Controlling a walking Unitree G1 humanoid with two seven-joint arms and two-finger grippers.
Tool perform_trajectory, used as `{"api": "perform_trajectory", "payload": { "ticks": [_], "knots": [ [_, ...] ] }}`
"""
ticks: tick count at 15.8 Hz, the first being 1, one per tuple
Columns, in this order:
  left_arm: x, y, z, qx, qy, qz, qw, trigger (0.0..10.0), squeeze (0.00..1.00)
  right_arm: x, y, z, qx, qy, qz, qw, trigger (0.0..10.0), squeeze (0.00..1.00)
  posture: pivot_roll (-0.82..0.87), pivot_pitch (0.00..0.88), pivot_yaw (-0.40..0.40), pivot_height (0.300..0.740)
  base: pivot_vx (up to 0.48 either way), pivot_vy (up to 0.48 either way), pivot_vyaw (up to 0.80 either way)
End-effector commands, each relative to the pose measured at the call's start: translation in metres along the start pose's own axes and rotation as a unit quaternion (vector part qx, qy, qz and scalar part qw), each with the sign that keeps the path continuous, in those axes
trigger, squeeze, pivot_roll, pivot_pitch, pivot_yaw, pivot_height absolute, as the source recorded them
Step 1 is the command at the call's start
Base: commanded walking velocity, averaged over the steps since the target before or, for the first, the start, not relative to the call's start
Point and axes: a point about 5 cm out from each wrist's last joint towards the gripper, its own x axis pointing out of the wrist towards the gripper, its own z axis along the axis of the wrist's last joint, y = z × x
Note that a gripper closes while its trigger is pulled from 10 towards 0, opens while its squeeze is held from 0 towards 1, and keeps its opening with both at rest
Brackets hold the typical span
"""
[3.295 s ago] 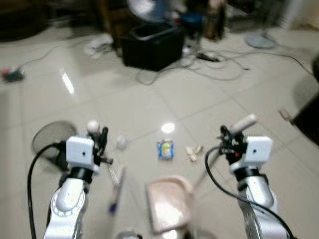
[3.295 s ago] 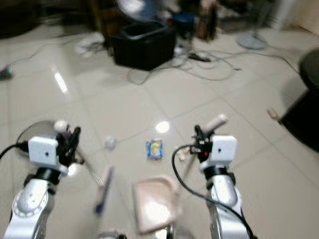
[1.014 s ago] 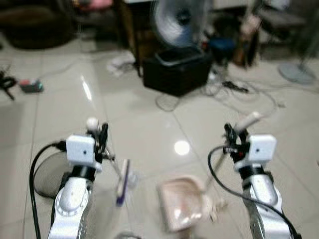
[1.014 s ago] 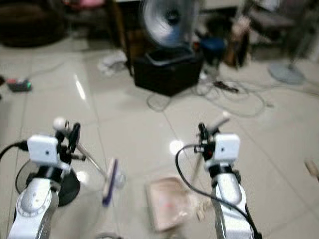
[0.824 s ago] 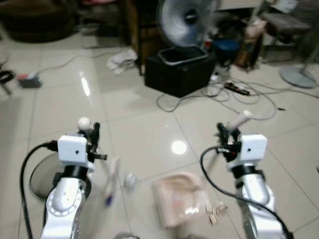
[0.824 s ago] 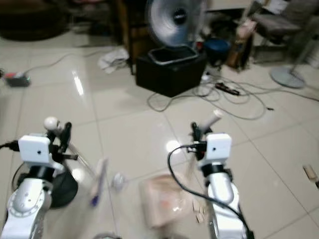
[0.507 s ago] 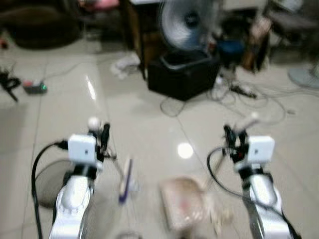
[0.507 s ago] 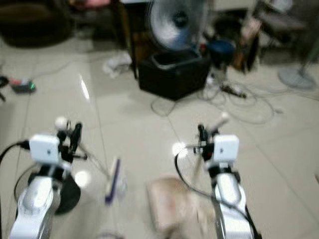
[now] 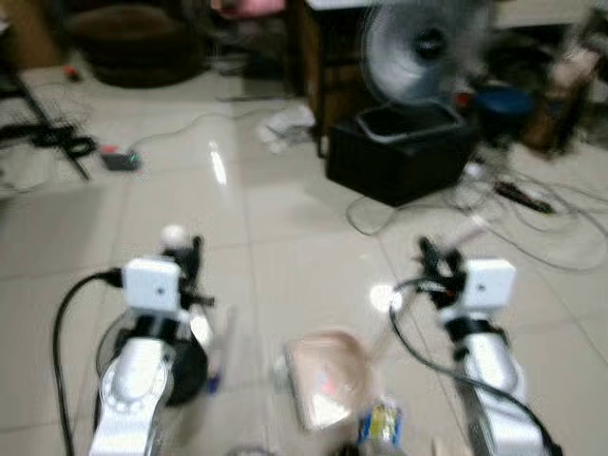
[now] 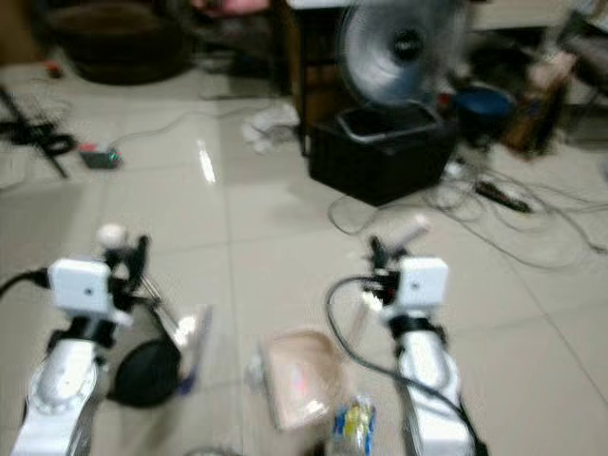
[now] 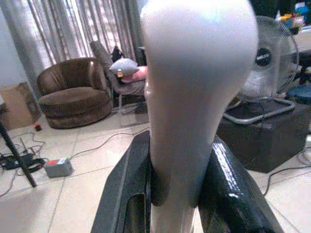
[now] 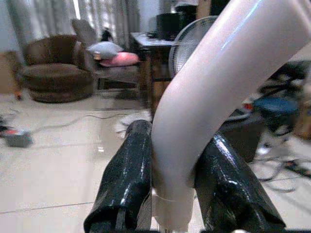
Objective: Sweep floor
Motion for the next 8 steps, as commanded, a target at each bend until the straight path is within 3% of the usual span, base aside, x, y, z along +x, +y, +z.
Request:
{"api": "perform_trajectory", "payload": {
  "ticks": [1, 4, 8],
  "knots": [
    [0.003, 0.003, 0.003, 0.008, -0.005, -0.006, 1.000, 10.0, 0.00, 0.003, 0.002, 0.009, -0.004, -0.029, -0.007, 1.000, 10.0, 0.00, 0.04, 0.101, 0.024, 0.740, 0.000, 0.000, 0.00],
    [0.008, 0.002, 0.002, 0.015, -0.005, -0.014, 1.000, 10.0, 0.00, 0.000, -0.002, 0.009, -0.004, -0.033, -0.026, 0.999, 10.0, 0.00, 0.03, 0.102, 0.040, 0.740, 0.000, 0.000, 0.00],
    [0.017, -0.004, -0.001, 0.023, 0.002, -0.033, 0.999, 10.0, 0.00, 0.011, -0.022, 0.011, -0.031, -0.032, -0.080, 0.996, 10.0, 0.00, 0.01, 0.119, 0.049, 0.740, 0.000, 0.000, 0.00]
  ]
}}
